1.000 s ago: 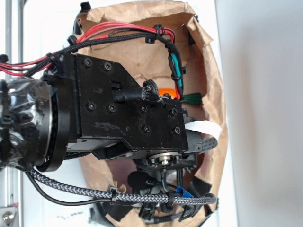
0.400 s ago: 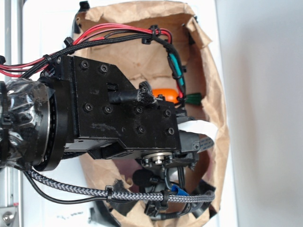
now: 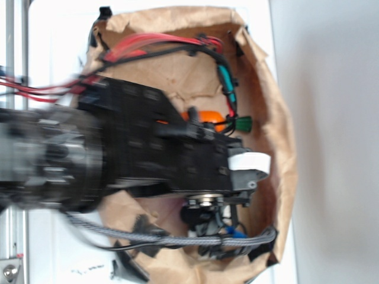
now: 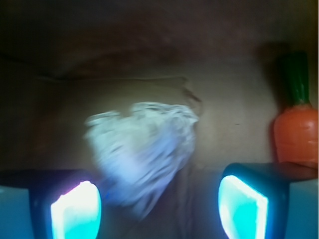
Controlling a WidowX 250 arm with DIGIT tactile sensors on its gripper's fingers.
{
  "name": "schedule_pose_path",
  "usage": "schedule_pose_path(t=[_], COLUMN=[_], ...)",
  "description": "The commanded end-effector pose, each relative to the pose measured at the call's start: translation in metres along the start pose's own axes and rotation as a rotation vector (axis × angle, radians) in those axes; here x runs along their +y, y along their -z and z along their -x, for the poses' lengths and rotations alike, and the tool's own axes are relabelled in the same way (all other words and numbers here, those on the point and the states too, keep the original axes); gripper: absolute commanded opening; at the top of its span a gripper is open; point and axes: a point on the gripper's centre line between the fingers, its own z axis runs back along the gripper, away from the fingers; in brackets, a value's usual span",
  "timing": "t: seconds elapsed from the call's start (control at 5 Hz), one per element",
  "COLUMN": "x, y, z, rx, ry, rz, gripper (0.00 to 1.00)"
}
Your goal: Grab the white paper.
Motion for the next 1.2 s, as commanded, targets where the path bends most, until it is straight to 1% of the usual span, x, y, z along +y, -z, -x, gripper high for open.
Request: schedule_pose_path(t=[0.0, 0.2, 0.4, 0.6, 0.8, 1.0], x=[-0.014, -0.016, -0.014, -0.002, 0.009, 0.024], y=[0.025, 0.012, -0.006, -0.041, -0.068, -0.085], z=[-0.023, -0.025, -0.025, -0.026, -0.023, -0.034], rx=[0.005, -0.006, -0.030, -0.033, -0.039, -0.044], ry=[0.005, -0.012, -0.023, -0.054, -0.082, -0.143], rz=[-0.122, -0.083, -0.059, 0.015, -0.004, -0.089], gripper=[1.00, 0.00, 0.00, 0.00, 0.00, 0.00])
